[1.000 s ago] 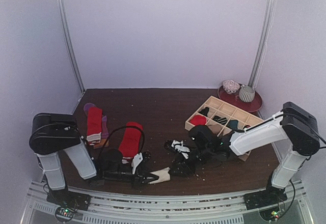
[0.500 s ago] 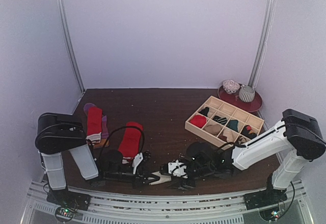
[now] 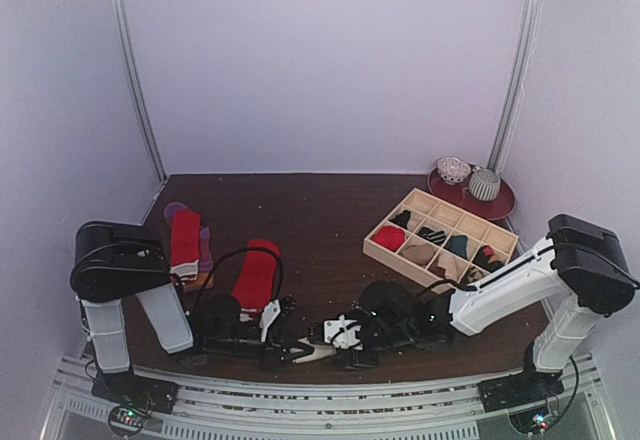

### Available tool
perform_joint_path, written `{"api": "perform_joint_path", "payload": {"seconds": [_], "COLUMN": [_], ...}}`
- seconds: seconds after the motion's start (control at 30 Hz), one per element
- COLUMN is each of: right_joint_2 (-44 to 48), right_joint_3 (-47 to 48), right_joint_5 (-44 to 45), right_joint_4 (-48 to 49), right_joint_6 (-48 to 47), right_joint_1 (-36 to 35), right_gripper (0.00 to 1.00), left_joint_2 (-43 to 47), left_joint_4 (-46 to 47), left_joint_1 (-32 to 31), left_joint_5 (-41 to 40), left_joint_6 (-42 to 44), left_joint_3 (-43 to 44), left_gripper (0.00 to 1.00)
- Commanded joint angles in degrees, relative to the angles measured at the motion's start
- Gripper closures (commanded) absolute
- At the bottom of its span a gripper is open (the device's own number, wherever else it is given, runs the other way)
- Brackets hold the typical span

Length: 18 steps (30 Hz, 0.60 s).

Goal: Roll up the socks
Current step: Roll the sock at the center of the board.

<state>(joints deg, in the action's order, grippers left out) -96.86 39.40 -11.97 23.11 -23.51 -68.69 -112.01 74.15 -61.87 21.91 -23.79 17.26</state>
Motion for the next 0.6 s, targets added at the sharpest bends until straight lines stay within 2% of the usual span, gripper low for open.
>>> {"api": "perform_joint_path", "payload": {"seconds": [0.0,0.2,0.47,0.57], "right_joint_2": [4.2,1.7,-5.3,-7.2], "right_joint_3": [0.0,0.9,4.9,5.9], "right_joint_5": [1.5,1.1,-1.1,-1.0], "right_joint_4": [0.0,1.0,-3.8,-6.0], "right_joint_6": [-0.3,0.1,3.0,4.6], "right_joint_1": [-0.4,-0.4,-0.4,-0.2], "right_gripper": [0.36,0.35,0.35,0.41], "left_joint_2": [-4.0,-4.9,-4.7,-4.7], "left_joint_4": [-15.7,-16.2,-16.6,-16.7], "left_joint_1": [-0.6,-0.6,-0.5,-0.5], "left_joint_5": [2.3,2.7,2.6,2.5], "left_joint_6": [-0.4,-0.1,0.1,0.2], "left_joint_3": [-2.2,-1.4,-1.6,-1.6], "left_gripper": [1.0,1.0,1.0,1.0]}}
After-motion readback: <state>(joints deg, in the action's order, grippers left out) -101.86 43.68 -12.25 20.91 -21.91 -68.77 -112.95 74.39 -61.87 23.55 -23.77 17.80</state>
